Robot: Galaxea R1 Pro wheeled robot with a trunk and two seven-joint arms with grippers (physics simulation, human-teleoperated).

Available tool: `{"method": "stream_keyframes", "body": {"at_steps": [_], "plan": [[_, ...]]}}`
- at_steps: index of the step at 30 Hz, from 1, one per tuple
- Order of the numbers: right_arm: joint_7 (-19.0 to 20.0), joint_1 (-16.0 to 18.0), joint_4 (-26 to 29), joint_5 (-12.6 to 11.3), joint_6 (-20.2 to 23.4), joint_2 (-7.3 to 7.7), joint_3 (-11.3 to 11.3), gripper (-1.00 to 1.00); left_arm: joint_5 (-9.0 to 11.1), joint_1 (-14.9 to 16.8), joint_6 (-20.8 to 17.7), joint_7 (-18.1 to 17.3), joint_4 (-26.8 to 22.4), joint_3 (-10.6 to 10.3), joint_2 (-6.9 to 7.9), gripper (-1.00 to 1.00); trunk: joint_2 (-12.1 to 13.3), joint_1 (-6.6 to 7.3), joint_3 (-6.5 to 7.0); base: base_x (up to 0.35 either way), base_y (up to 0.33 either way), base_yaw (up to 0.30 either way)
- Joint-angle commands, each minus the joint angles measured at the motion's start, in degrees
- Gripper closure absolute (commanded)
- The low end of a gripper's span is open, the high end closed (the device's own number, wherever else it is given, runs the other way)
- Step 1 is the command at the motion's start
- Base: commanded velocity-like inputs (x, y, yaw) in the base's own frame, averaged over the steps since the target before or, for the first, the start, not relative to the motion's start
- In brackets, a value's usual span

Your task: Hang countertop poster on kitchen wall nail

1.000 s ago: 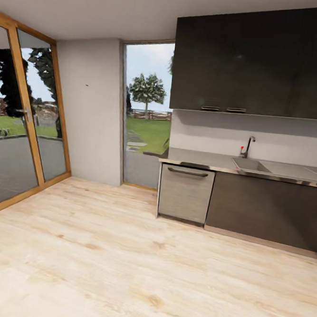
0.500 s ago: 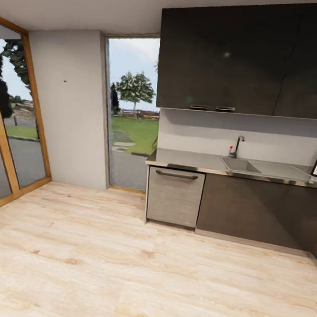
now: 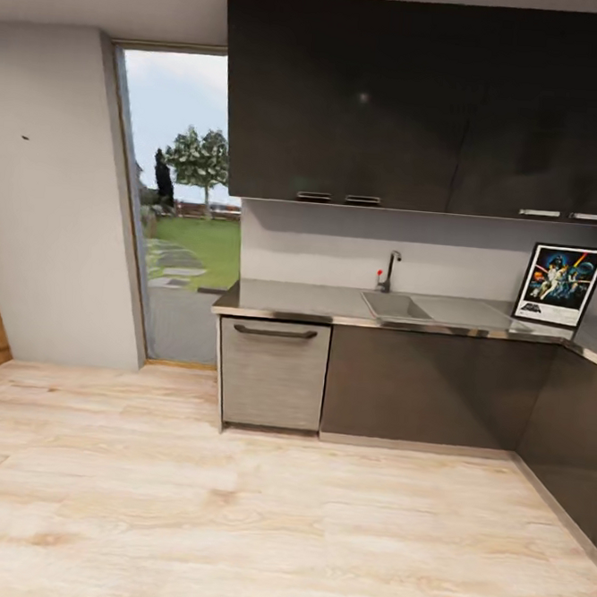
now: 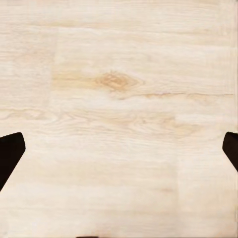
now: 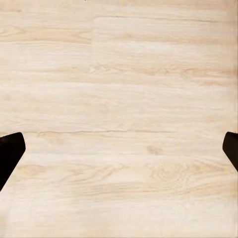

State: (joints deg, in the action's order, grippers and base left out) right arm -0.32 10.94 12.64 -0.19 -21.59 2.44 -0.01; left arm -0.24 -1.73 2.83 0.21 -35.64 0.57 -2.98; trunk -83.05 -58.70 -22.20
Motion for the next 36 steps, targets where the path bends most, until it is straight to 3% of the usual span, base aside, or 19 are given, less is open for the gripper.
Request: {"method": "stream_keyframes", "body": {"at_steps": [1,12,36], "plan": [[-0.03,0.05,-0.05,-0.01,-0.16,0.00,0.01,-1.00,-0.03,-0.03,0.07,0.03,-0.11,0.06,-0.01,-1.00,-0.03,-0.03,-0.05,0.257,-0.235,-0.300],[-0.05,0.05,-0.06,0.01,-0.20,0.00,0.01,-1.00,-0.02,-0.03,0.09,0.03,-0.12,0.12,-0.01,-1.00,-0.03,-0.03,-0.05,0.257,-0.236,-0.284],[-0.10,0.05,0.00,0.01,-0.20,-0.02,0.01,-1.00,-0.02,-0.03,0.16,0.05,-0.13,0.13,-0.01,-1.00,-0.03,-0.03,-1.55,0.291,-0.176,-0.014]]}}
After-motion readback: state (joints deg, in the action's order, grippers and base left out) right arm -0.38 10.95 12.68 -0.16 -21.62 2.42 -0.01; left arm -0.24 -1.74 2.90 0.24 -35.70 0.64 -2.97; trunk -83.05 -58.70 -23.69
